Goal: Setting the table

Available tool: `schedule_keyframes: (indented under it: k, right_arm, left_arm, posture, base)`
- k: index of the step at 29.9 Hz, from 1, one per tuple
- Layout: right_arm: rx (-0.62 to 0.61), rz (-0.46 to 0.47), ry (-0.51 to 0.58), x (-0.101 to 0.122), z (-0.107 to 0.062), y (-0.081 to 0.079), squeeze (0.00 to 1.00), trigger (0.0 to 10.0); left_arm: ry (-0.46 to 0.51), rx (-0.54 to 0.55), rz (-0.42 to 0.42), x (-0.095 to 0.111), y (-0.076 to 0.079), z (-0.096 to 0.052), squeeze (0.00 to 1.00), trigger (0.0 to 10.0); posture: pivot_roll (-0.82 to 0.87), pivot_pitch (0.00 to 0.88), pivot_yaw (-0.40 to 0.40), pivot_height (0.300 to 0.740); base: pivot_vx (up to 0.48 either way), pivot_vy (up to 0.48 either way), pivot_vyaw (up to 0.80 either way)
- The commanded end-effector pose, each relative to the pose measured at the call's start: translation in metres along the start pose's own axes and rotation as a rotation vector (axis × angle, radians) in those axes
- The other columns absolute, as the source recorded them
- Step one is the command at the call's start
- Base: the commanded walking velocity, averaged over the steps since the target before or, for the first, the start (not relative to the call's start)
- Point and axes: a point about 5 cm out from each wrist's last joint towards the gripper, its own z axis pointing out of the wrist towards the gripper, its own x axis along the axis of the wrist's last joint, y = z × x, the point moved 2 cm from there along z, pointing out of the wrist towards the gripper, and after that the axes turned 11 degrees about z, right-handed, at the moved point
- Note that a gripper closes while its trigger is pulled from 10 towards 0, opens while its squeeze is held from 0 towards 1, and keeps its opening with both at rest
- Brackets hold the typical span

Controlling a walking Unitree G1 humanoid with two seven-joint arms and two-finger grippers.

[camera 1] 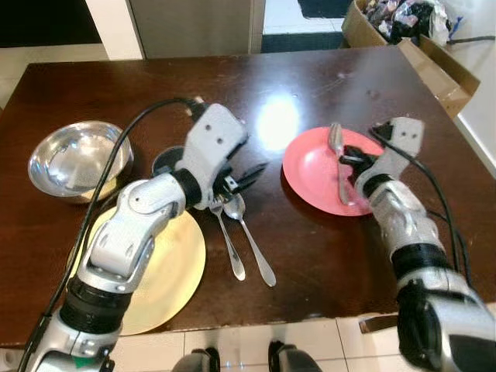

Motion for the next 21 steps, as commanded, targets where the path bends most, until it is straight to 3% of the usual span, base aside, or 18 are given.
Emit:
schedule_keyframes:
  k: [1, 4, 7, 9, 12, 13, 14, 16, 21]
  right_arm:
    - [0.032, -0.003, 0.046, 0.003, -0.01, -0.011, 0.0, 10.0]
    - [0.068, 0.009, 0.092, 0.002, -0.028, -0.027, 0.0, 10.0]
    - [0.078, 0.021, 0.071, -0.007, -0.036, -0.031, 0.0, 10.0]
    - [0.034, 0.017, 0.035, -0.018, -0.04, -0.022, 0.0, 10.0]
    - [-0.082, -0.064, -0.019, -0.025, -0.033, 0.006, 0.0, 10.0]
    - [-0.114, -0.069, -0.035, -0.025, -0.03, 0.013, 0.22, 10.0]
    - [-0.14, -0.064, -0.05, -0.025, -0.027, 0.018, 1.0, 10.0]
    - [-0.173, -0.047, -0.094, -0.023, -0.015, 0.027, 1.0, 10.0]
    - [-0.149, 0.0, -0.163, -0.021, 0.0, 0.021, 1.0, 10.0]
  left_arm:
    - [-0.033, 0.06, -0.028, -0.009, -0.007, -0.005, 0.0, 10.0]
    - [-0.082, 0.144, -0.056, -0.021, -0.015, -0.013, 0.0, 10.0]
    - [-0.096, 0.155, -0.057, -0.025, -0.014, -0.016, 0.0, 10.0]
    - [-0.099, 0.154, -0.06, -0.027, -0.012, -0.015, 0.0, 10.0]
    - [-0.085, 0.146, -0.064, -0.024, -0.01, -0.011, 0.0, 10.0]
    - [-0.082, 0.147, -0.063, -0.023, -0.01, -0.01, 0.0, 10.0]
    - [-0.081, 0.147, -0.061, -0.022, -0.011, -0.009, 0.0, 10.0]
    - [-0.079, 0.147, -0.059, -0.021, -0.012, -0.008, 0.0, 10.0]
    - [-0.075, 0.148, -0.056, -0.018, -0.012, -0.009, 0.0, 10.0]
  posture:
    - [-0.05, 0.074, 0.045, 0.74]
    - [-0.05, 0.071, 0.044, 0.74]
    - [-0.06, 0.07, 0.04, 0.74]
    - [-0.06, 0.071, 0.042, 0.74]
    - [-0.06, 0.072, 0.046, 0.74]
    - [-0.06, 0.072, 0.046, 0.74]
    - [-0.06, 0.072, 0.046, 0.74]
    - [-0.06, 0.072, 0.046, 0.74]
    - [-0.02, 0.091, 0.045, 0.74]
  base:
    - [0.0, 0.0, 0.0]
    - [0.0, 0.0, 0.0]
    - [0.0, 0.0, 0.0]
    - [0.0, 0.0, 0.0]
    - [0.0, 0.0, 0.0]
    - [0.0, 0.0, 0.0]
    - [0.0, 0.0, 0.0]
    - [0.0, 0.0, 0.0]
    - [0.0, 0.0, 0.0]
